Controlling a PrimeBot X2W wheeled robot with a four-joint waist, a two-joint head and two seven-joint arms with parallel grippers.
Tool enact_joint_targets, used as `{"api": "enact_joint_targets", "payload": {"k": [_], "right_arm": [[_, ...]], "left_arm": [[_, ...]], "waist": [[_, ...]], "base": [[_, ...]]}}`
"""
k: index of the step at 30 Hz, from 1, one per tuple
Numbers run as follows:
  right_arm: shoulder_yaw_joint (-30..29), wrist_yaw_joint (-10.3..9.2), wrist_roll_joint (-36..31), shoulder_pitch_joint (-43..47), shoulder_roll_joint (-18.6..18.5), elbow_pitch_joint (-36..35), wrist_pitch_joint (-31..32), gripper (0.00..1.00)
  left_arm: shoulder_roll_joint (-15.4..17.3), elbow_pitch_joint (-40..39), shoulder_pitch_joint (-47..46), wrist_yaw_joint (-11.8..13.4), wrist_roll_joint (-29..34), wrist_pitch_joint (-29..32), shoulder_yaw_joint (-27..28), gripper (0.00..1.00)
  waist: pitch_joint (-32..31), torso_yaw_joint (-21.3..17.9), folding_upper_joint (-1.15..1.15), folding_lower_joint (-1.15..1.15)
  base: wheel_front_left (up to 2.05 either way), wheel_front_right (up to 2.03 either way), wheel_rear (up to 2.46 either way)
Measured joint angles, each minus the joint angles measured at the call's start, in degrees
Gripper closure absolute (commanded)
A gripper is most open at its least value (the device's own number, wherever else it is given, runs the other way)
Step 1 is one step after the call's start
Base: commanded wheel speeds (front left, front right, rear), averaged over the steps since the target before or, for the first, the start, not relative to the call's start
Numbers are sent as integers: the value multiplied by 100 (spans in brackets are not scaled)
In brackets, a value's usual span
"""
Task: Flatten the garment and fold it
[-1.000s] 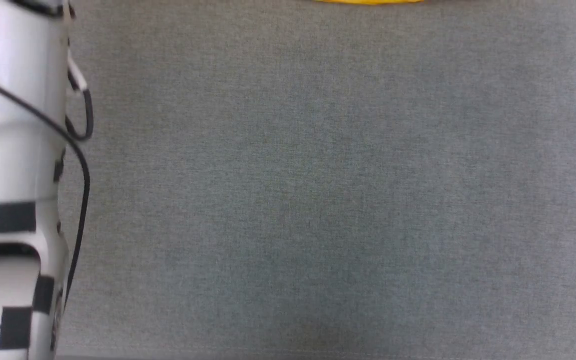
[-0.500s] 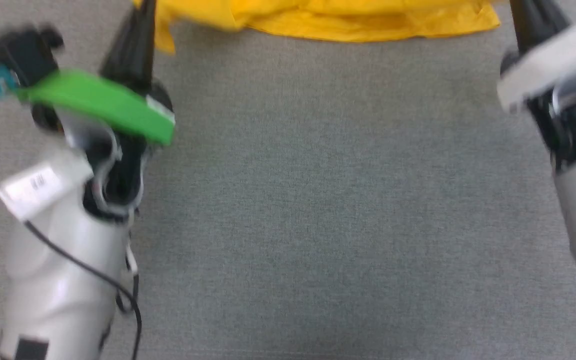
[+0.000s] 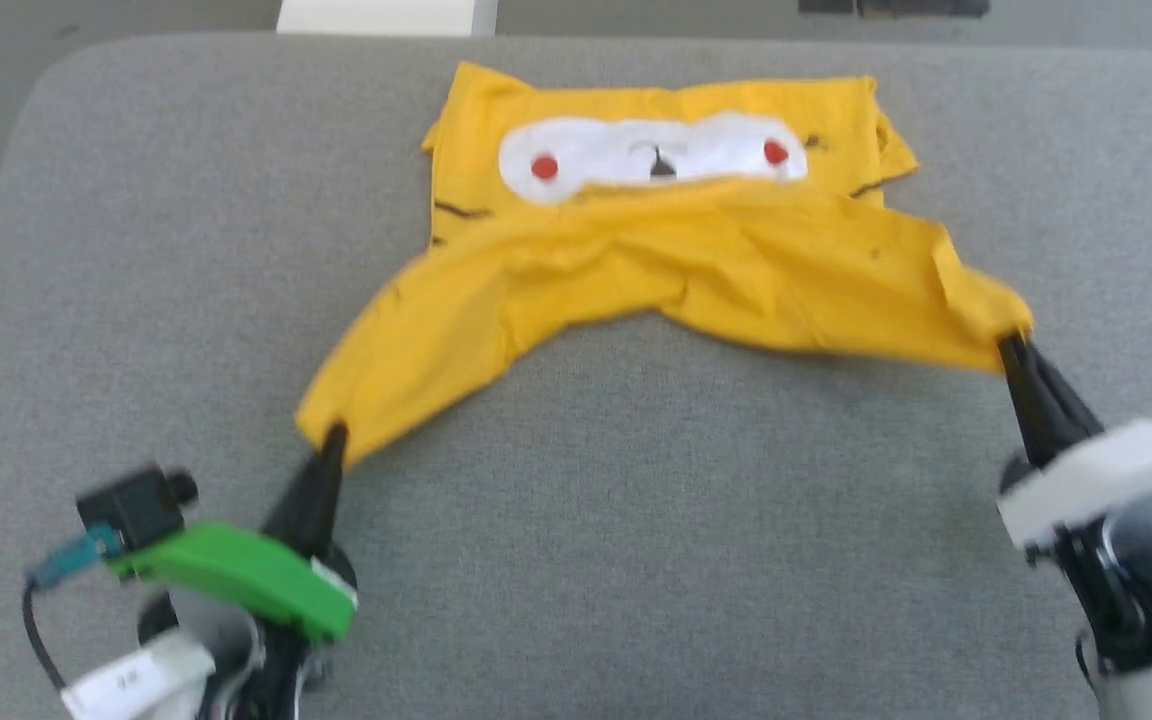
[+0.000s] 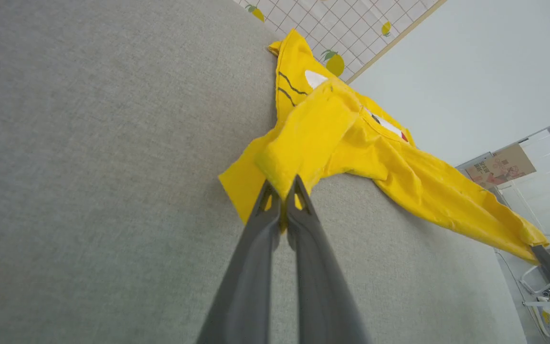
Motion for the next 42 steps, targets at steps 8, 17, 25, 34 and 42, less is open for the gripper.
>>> {"api": "enact_joint_targets", "payload": {"k": [8,17,25,34,42], "right_arm": [[-628,0,133,1350,196,-605,1093,100],[-1122,0,208,2453,459,-1207,1960,100],[-1448,0,339,3233,608,-1736,2362,100],[-1746,0,502,3762,669,-2159,2728,100],[-1494,0,280,3395,613,-2067,2451,100]], "left_arm": [[160,-356,1173,132,-480,419,14,100],[387,-771,2201,304,-753,682,163,100],[447,-1178,2888,393,-929,759,252,100],[498,-1555,3347,430,-1000,679,322,100],[417,-1649,2825,234,-839,536,124,100]], "waist": [[-503,35,0,0],[-1067,47,0,0],[-1493,2,0,-1],[-1798,-57,0,0],[-1536,16,0,0]], "base": [[0,0,0],[0,0,0],[0,0,0],[0,0,0],[0,0,0]]}}
